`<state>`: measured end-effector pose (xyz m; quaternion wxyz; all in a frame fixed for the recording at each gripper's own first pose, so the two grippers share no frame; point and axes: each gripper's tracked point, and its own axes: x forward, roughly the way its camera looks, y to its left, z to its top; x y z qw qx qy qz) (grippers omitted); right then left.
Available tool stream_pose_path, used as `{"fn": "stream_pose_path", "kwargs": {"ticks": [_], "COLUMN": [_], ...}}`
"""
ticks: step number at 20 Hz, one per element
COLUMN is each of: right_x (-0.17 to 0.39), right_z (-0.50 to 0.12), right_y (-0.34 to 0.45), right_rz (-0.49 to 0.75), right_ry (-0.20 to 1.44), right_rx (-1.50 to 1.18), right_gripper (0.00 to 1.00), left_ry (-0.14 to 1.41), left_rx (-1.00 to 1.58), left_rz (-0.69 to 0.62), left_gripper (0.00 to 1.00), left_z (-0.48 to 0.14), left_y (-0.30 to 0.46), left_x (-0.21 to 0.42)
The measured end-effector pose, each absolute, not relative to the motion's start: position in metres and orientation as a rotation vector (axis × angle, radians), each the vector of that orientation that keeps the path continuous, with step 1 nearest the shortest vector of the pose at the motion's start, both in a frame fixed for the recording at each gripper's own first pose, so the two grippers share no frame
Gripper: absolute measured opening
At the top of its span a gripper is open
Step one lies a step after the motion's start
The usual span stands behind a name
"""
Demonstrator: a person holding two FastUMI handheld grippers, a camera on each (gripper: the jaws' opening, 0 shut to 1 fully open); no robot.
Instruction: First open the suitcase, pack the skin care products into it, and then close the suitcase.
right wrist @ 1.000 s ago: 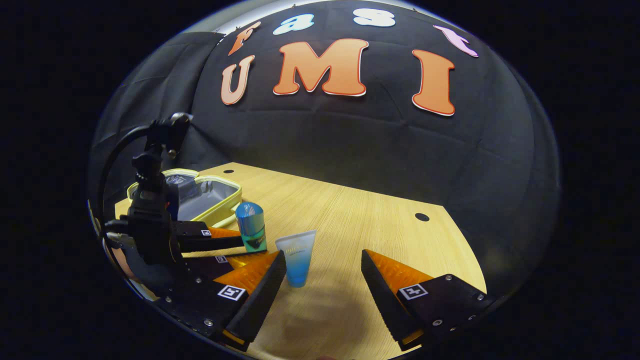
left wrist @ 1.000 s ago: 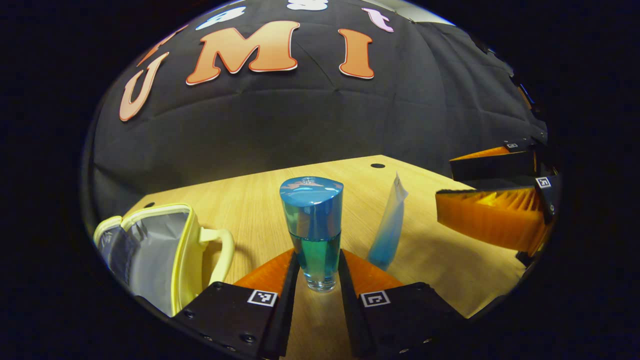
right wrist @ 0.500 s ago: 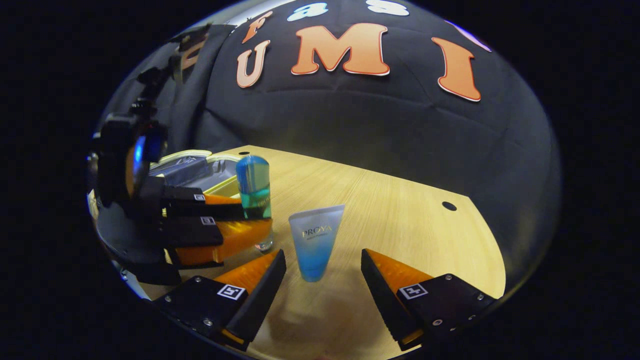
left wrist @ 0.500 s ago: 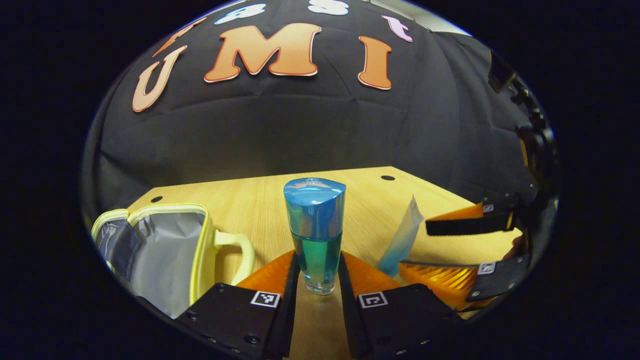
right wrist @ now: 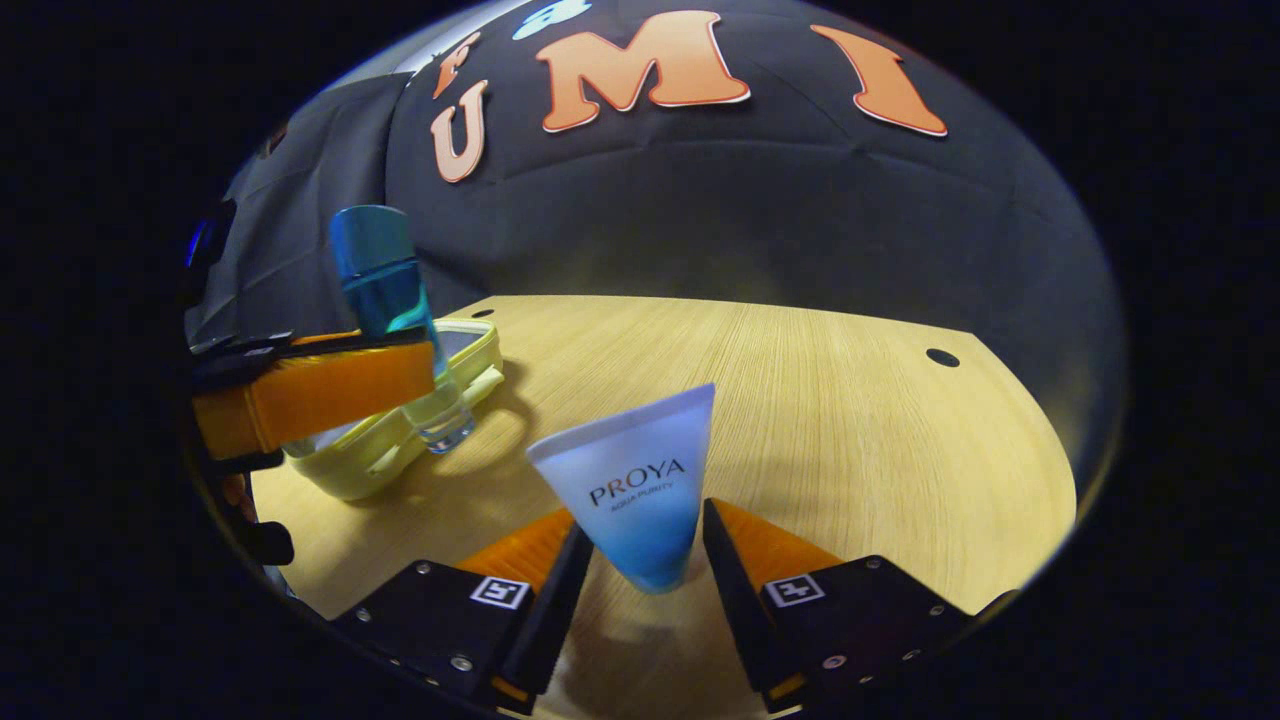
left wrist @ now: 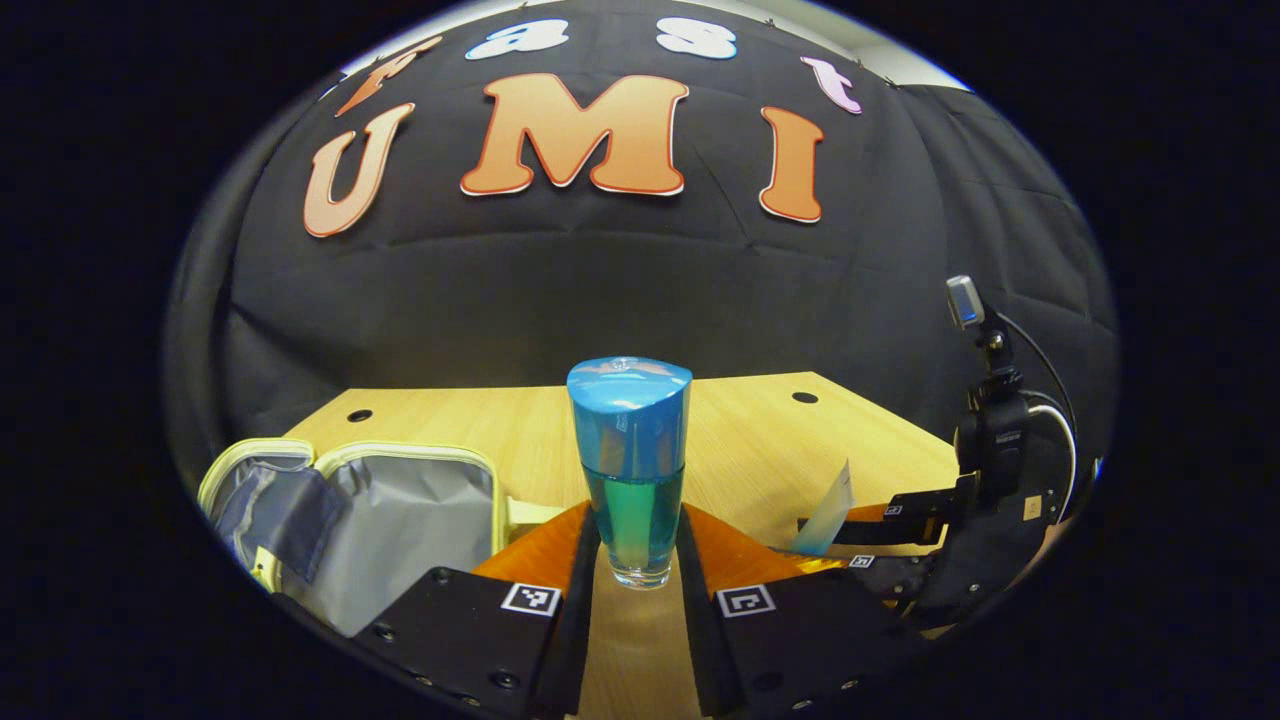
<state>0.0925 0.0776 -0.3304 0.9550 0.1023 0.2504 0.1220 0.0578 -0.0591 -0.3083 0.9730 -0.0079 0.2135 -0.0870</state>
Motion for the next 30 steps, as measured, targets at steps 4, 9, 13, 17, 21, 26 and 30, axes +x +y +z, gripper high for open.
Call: {"fn": "stream_pose_path", "kwargs": {"ticks": [4, 9, 13, 17, 21, 26, 30], "right_x": [0.092, 0.081, 0.068, 0.057, 0.046, 0.039, 0.041], "right_z": [-0.314, -0.257, -0.205, -0.166, -0.144, -0.134, -0.134], "right_y": [0.082, 0.077, 0.068, 0.065, 0.072, 0.091, 0.112], "right_rz": [0.261, 0.271, 0.275, 0.296, 0.339, 0.358, 0.334], "right_ry": [0.503, 0.478, 0.434, 0.386, 0.358, 0.35, 0.375], "right_rx": [0.234, 0.252, 0.233, 0.212, 0.177, 0.14, 0.133], "right_gripper": [0.51, 0.51, 0.5, 0.5, 0.5, 0.45, 0.5], "left_ry": [0.43, 0.476, 0.468, 0.472, 0.531, 0.663, 0.769], "left_rx": [-0.005, 0.0, 0.026, 0.029, 0.016, 0.037, 0.023], "left_rz": [-0.12, -0.043, -0.012, 0.0, 0.046, 0.05, -0.003], "left_gripper": [0.43, 0.42, 0.43, 0.42, 0.42, 0.42, 0.42], "left_z": [-0.293, -0.274, -0.235, -0.208, -0.215, -0.254, -0.292], "left_y": [-0.027, 0.013, 0.036, 0.051, 0.084, 0.131, 0.146], "left_x": [0.053, 0.047, 0.036, 0.025, 0.02, 0.017, 0.019]}}
